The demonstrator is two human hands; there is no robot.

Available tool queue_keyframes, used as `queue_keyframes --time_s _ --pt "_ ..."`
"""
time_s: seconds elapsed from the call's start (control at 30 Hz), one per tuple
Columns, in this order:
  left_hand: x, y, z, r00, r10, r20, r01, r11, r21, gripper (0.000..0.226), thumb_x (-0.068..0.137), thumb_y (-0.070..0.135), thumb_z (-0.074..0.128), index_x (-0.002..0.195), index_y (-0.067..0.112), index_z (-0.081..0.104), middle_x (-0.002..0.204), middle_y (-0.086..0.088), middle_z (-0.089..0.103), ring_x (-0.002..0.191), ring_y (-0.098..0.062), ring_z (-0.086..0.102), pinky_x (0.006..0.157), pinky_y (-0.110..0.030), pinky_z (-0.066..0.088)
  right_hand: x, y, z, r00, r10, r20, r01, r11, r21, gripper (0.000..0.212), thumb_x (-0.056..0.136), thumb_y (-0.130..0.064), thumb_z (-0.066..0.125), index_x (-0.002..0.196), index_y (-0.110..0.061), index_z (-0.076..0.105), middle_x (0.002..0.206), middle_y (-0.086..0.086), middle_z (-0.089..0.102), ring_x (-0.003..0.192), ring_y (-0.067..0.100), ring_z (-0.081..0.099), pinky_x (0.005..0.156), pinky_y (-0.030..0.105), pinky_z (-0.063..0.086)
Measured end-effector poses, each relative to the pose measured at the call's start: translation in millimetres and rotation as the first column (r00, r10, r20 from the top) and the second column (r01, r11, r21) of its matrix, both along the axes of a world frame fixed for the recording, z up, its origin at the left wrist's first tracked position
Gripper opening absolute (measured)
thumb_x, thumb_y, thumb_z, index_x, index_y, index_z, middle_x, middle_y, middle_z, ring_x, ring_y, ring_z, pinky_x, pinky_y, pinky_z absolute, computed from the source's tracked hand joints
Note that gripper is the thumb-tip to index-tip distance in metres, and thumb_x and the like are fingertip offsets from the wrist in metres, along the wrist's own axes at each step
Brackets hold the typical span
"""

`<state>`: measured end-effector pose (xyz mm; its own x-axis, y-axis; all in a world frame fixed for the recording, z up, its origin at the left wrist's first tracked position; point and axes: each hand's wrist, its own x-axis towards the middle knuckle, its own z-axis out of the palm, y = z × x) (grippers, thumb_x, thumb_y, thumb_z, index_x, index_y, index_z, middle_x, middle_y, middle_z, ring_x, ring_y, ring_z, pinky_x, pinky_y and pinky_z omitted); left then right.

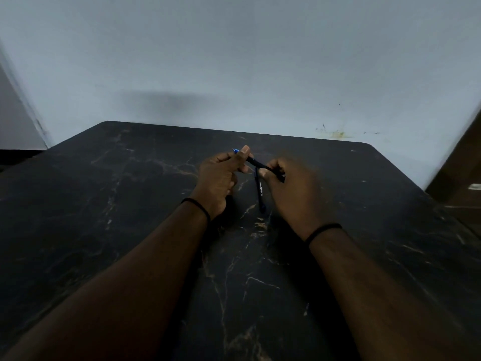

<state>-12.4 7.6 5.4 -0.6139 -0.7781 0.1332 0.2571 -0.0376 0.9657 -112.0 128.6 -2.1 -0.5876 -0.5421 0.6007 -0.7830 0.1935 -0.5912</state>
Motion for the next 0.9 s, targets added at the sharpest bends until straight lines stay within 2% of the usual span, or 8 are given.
queue_keyframes --time_s 0.1,0.17,0.27,0.43,0.5,0.73,0.8,0.9 --pt "-1 -1 0 1.000 0.001 0.011 0.000 1.000 -0.012 0.038 0.089 0.038 0.068 0.106 0.004 0.072 0.066 0.004 0.063 0.039 -0.006 0.030 0.034 -0.016 0.023 3 0 4 1.000 0.006 -0.027 -0.005 0.999 0.032 0.021 0.097 -0.039 0.056 0.089 -0.024 0.069 0.078 -0.007 0.065 0.074 0.013 0.061 0.066 0.031 0.046" --pt "-1 0 -1 1.000 -0.001 0.013 0.001 1.000 -0.014 0.036 0.089 0.037 0.068 0.104 0.005 0.073 0.064 0.005 0.063 0.038 -0.006 0.030 0.034 -0.015 0.022 3 0 4 0.997 0.039 0.060 -0.038 0.999 -0.014 0.013 0.092 -0.038 0.065 0.100 -0.028 0.067 0.088 -0.010 0.067 0.081 0.010 0.062 0.073 0.028 0.048" --pt "-1 0 0 1.000 0.001 0.016 -0.001 1.000 -0.011 0.037 0.089 0.037 0.068 0.104 0.004 0.073 0.062 0.006 0.063 0.038 -0.006 0.030 0.033 -0.015 0.022 1 0 0 0.998 -0.003 0.064 0.005 0.999 -0.044 0.020 0.080 -0.031 0.076 0.085 -0.029 0.057 0.077 -0.016 0.059 0.072 0.003 0.057 0.065 0.027 0.047" --pt "-1 0 0 1.000 0.012 0.015 -0.012 1.000 -0.019 0.035 0.090 0.029 0.068 0.102 -0.004 0.071 0.069 -0.002 0.065 0.038 -0.007 0.028 0.033 -0.015 0.021 -2 -4 -3 0.997 -0.013 0.072 0.017 0.999 -0.046 0.018 0.079 -0.033 0.076 0.079 -0.026 0.060 0.071 -0.013 0.062 0.068 0.004 0.059 0.063 0.033 0.053" --pt "0 1 1 1.000 0.005 0.012 -0.004 1.000 -0.030 0.036 0.091 0.027 0.067 0.099 -0.007 0.069 0.074 -0.007 0.065 0.040 -0.008 0.028 0.033 -0.017 0.023 -2 -4 -4 0.998 -0.020 0.053 0.022 0.999 -0.039 0.017 0.079 -0.035 0.075 0.078 -0.026 0.061 0.068 -0.014 0.061 0.065 0.002 0.058 0.059 0.028 0.049" --pt "5 3 5 0.998 -0.058 -0.021 0.057 0.998 -0.041 0.025 0.095 0.022 0.062 0.095 -0.002 0.070 0.070 -0.002 0.066 0.040 -0.008 0.030 0.036 -0.017 0.027 -1 -1 -4 0.998 0.038 -0.049 -0.036 0.999 0.027 0.023 0.088 -0.036 0.063 0.070 -0.024 0.061 0.056 -0.008 0.054 0.056 0.006 0.052 0.048 0.020 0.028" --pt "7 2 6 0.998 -0.062 -0.018 0.061 0.997 -0.047 0.028 0.095 0.020 0.060 0.096 -0.006 0.068 0.069 0.000 0.067 0.042 -0.008 0.030 0.036 -0.017 0.027 0 -3 -6 0.996 0.087 0.022 -0.088 0.996 0.031 0.025 0.089 -0.037 0.060 0.070 -0.022 0.062 0.055 -0.007 0.054 0.056 0.007 0.052 0.048 0.019 0.032" --pt "8 2 7 0.999 -0.046 -0.019 0.044 0.997 -0.067 0.023 0.095 0.019 0.060 0.093 -0.002 0.070 0.071 -0.007 0.064 0.044 -0.010 0.030 0.037 -0.018 0.027 -1 -6 -8 0.969 0.165 0.181 -0.168 0.986 0.005 0.024 0.092 -0.035 0.061 0.071 -0.024 0.064 0.058 -0.005 0.058 0.055 0.008 0.054 0.057 0.032 0.045"
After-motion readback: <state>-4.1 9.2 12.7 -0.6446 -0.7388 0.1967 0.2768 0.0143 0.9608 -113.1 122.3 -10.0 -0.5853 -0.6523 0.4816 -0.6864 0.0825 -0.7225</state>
